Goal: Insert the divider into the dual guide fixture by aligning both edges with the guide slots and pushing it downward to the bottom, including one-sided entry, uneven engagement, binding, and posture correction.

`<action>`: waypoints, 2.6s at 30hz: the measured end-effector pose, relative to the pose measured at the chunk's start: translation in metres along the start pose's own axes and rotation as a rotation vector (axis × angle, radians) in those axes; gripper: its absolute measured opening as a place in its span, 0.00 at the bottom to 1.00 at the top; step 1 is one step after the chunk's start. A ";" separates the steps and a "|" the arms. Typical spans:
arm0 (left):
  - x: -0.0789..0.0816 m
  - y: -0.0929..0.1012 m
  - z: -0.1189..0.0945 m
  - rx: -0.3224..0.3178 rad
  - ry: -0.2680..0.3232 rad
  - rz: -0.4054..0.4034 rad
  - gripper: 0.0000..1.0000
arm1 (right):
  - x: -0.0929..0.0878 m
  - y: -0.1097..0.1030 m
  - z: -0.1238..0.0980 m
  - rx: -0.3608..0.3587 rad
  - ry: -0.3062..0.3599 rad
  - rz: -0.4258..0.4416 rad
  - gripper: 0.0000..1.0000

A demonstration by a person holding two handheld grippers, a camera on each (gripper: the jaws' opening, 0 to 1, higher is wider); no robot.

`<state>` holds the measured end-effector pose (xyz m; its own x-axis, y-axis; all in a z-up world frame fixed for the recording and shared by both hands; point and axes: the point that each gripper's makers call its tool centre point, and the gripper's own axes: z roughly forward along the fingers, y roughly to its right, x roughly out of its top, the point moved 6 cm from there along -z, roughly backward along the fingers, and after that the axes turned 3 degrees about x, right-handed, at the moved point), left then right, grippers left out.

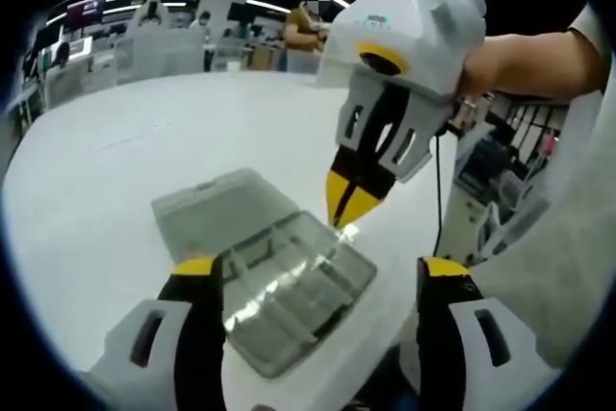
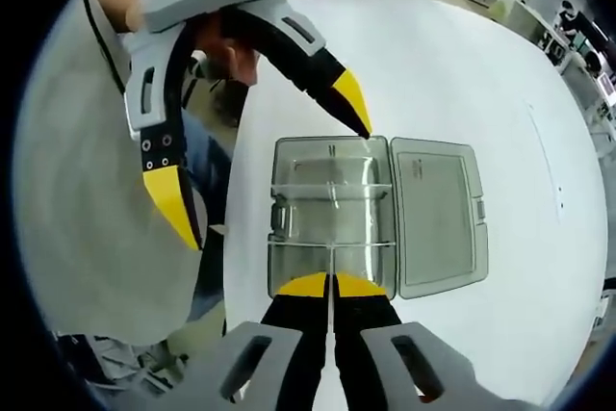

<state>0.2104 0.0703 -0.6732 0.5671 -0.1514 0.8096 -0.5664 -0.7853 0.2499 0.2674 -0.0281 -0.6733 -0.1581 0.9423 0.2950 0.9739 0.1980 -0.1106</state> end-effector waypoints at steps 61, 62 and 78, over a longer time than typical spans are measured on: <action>-0.002 -0.003 0.005 0.009 -0.010 -0.018 0.77 | -0.013 0.007 0.026 0.036 0.043 0.013 0.00; -0.002 -0.003 0.005 0.009 -0.009 -0.018 0.77 | -0.014 0.007 0.027 0.036 0.041 0.011 0.00; -0.001 -0.004 0.003 0.005 -0.016 -0.013 0.77 | -0.013 0.005 0.033 0.042 0.030 -0.006 0.00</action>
<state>0.2139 0.0711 -0.6768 0.5838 -0.1507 0.7978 -0.5559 -0.7904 0.2574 0.2691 -0.0306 -0.7091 -0.1583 0.9327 0.3242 0.9652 0.2153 -0.1482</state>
